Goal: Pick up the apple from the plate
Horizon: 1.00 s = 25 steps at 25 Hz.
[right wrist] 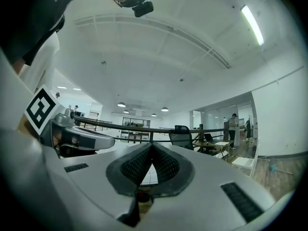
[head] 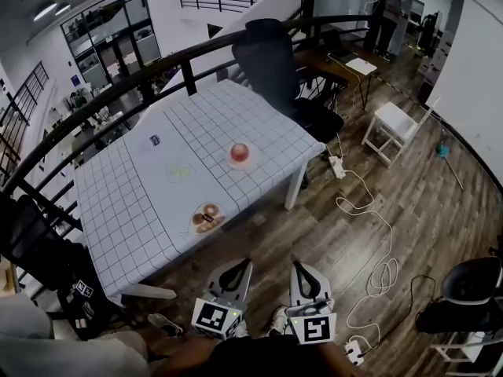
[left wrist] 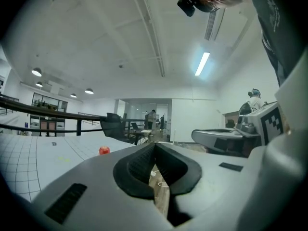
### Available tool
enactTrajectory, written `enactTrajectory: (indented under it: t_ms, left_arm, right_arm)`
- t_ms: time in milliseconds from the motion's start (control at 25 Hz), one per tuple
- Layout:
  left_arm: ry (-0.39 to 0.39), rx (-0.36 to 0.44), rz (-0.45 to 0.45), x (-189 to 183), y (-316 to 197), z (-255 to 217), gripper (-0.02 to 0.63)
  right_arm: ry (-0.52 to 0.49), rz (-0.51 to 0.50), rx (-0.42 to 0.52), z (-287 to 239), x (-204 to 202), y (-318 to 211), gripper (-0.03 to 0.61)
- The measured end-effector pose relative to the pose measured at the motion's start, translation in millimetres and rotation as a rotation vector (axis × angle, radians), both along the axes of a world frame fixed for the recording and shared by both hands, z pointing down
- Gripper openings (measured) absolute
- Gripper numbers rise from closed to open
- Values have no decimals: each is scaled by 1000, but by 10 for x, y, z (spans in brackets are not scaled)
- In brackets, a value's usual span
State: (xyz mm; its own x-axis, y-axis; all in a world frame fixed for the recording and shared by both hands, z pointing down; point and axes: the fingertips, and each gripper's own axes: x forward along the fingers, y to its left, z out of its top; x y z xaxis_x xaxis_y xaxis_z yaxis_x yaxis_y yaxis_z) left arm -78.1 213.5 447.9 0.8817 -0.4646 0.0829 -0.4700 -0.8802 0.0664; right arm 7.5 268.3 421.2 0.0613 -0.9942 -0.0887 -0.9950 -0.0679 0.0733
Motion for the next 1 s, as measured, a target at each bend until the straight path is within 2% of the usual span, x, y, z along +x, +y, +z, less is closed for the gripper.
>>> enactTrajectory:
  t_ms: [200,480,880,1000]
  left_arm:
    - [-6,-4,-33,108,-17,43,21]
    - [-26,-6,-62,406,-59,84,21]
    - [-53,7,-132,516,-333,108,21]
    - [-35,-8,-124,547,-464,19,21]
  right_arm:
    - [-38,22,32,-12,223,36,23]
    - [-58,-62,15,35,489,-73,23]
    - [-84,-135,18,75,677,-363,23]
    - [-88,-151,13,-14,652,-518,23]
